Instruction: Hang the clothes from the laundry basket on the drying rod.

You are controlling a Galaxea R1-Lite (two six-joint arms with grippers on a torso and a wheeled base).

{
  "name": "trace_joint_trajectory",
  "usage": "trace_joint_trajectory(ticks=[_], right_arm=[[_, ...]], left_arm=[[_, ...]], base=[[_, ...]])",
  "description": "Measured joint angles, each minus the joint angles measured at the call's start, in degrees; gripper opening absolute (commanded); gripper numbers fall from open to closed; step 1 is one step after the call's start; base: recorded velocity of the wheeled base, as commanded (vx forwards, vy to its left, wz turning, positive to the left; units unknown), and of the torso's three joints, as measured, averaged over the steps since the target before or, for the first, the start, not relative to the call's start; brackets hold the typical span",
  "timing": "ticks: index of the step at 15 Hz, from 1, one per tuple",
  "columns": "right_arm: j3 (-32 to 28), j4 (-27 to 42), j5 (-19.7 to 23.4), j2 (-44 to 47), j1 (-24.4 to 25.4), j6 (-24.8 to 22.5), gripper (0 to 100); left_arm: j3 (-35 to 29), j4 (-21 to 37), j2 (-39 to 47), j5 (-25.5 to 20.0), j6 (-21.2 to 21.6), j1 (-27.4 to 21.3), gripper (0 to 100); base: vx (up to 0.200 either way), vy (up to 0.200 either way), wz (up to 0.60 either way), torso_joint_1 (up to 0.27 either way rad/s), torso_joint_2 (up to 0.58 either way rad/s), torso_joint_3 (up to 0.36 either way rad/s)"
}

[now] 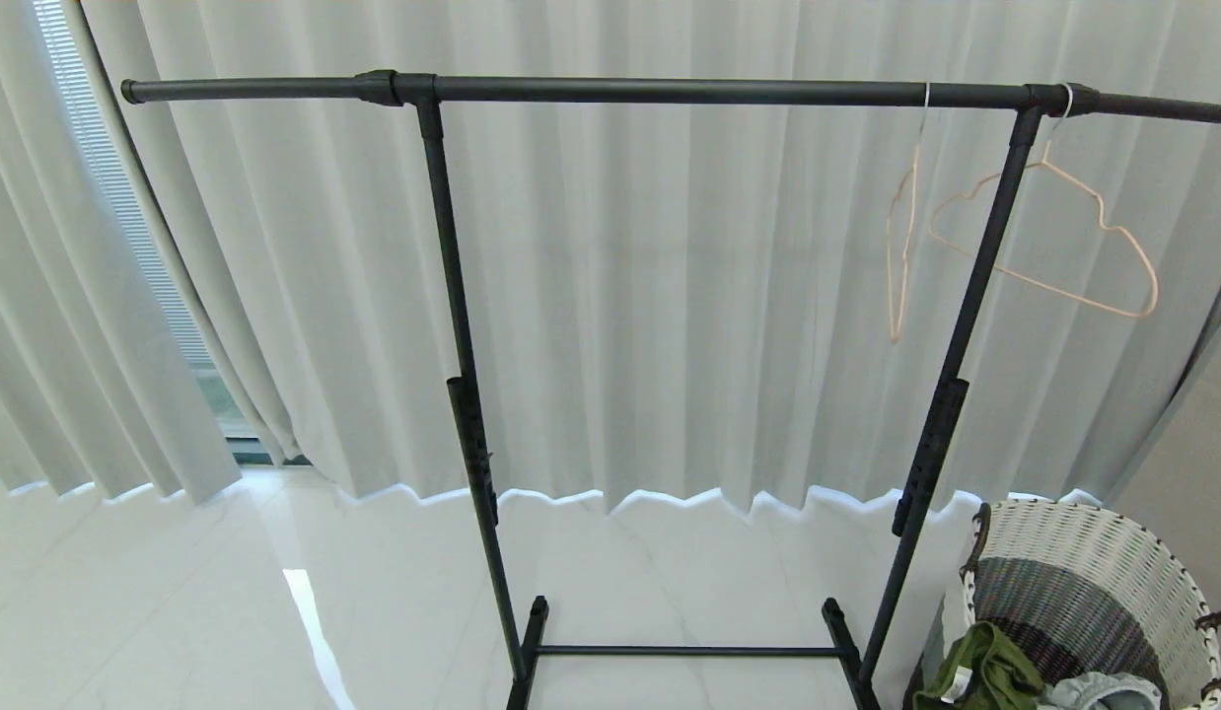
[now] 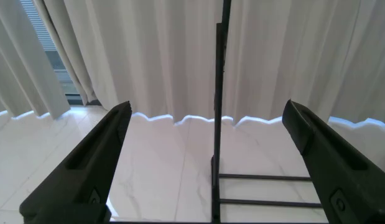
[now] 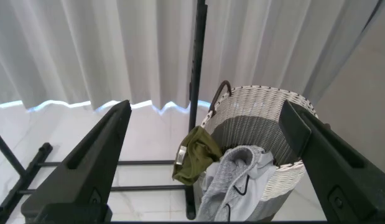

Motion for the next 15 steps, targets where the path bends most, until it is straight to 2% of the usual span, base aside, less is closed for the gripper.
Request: trace_joint_trajectory(ticks=[12,15], right_arm=[[0.0,-0.01,-0.02,0.0,0.0,0.43,100],[0.0,-0.06,-0.02,0.0,0.0,0.38,100]], left_arm=[[0.0,0.0,0.0,0.02,1.12,0.0,100],[0.0,-0.02,0.0,0.02,1.01,0.02,100]], base=[[0.0,-0.2,0.0,0.002,0.0,0.004],[0.0,0.0,0.0,0.0,0.0,0.0]])
